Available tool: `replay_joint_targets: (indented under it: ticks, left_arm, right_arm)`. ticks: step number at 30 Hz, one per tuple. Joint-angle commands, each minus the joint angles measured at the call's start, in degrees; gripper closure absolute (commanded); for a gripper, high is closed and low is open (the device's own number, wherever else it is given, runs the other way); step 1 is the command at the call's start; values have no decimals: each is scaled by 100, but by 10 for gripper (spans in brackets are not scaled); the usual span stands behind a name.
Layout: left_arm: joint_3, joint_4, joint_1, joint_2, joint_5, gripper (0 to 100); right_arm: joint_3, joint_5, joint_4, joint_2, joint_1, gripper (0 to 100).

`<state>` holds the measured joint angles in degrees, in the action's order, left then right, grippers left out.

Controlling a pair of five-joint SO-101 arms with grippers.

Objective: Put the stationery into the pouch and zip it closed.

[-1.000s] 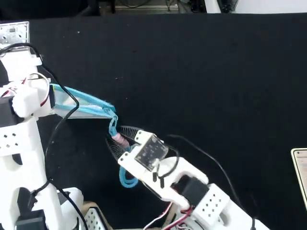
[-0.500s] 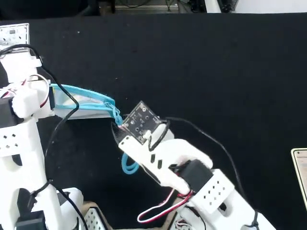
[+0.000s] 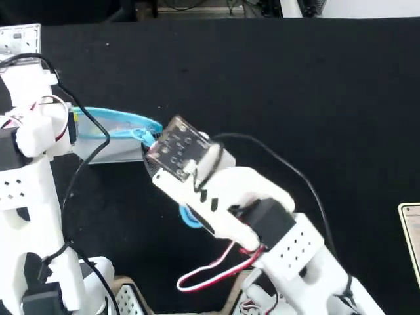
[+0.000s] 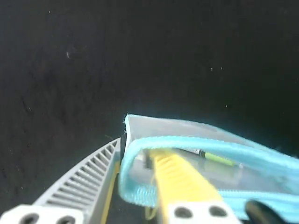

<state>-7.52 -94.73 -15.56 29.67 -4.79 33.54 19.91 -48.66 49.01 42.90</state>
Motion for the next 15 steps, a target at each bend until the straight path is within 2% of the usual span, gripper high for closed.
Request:
replay_joint_targets:
  ticks: [1, 6, 9, 15]
  left_arm:
    - [-549, 18, 127, 9, -44, 823]
    - [-1200, -70, 110, 62, -44, 824]
    - [-1640, -457, 75, 62, -62, 824]
    - [-1736, -607, 66, 334, -79, 824]
  right_arm:
    - [-1279, 132, -299, -374, -53, 988]
    - [-2484, 141, -791, -1209, -53, 988]
    - [-2958, 141, -1196, -1631, -62, 988]
    - [-3248, 141, -1363, -1877, -211, 988]
